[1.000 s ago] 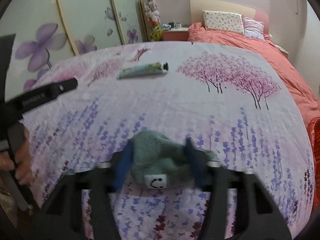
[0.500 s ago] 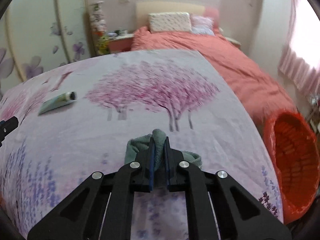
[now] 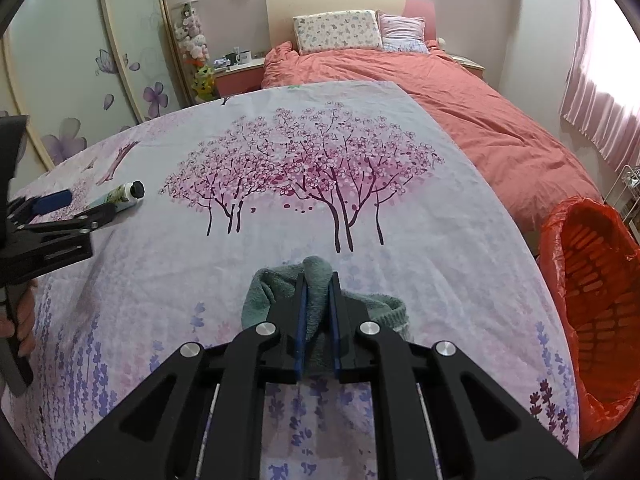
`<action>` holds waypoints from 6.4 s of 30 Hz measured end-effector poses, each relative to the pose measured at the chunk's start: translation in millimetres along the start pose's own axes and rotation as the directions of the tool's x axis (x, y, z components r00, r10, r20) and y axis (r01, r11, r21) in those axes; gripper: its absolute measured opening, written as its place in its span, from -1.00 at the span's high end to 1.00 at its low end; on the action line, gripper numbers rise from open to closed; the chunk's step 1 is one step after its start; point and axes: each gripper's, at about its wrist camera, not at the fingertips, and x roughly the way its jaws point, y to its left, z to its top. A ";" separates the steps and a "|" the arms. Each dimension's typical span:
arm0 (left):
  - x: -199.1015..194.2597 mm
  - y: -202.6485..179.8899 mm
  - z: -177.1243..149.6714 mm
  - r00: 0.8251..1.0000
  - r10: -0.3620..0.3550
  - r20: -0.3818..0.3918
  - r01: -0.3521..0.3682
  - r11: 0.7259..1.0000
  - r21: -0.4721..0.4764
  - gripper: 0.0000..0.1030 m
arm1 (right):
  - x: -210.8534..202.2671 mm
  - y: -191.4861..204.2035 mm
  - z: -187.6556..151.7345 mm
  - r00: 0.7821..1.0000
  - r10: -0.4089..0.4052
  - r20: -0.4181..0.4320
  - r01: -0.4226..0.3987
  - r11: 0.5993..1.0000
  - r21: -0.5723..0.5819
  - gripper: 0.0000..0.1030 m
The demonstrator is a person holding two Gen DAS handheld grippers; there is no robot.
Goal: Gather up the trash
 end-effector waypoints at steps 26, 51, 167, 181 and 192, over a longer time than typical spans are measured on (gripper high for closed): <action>7.0 -1.4 8.9 0.983 -0.156 -0.095 0.111 0.923 -0.369 0.18 | 2.1 -6.7 -0.4 0.999 0.043 -0.003 -0.043 0.999 0.033 0.81; 27.7 -3.8 23.7 0.999 -0.004 -0.042 -0.013 0.915 -0.404 0.46 | 1.0 -8.8 0.1 0.999 0.047 -0.002 -0.047 0.998 0.034 0.80; -313.3 -158.1 -169.2 0.896 -0.010 0.444 0.138 0.957 -0.257 -0.92 | -255.8 -118.1 -130.9 0.808 -0.384 0.447 0.284 0.918 0.275 -0.96; -321.8 -169.3 -200.7 0.913 -0.014 0.408 0.127 0.960 -0.251 -0.92 | -245.7 -95.7 -153.5 0.845 -0.415 0.337 0.337 0.903 0.267 -0.96; -309.3 -161.6 -206.1 0.946 -0.062 0.318 0.164 0.938 -0.305 -0.92 | -243.1 -87.4 -162.2 0.826 -0.482 0.293 0.398 0.866 0.302 -0.96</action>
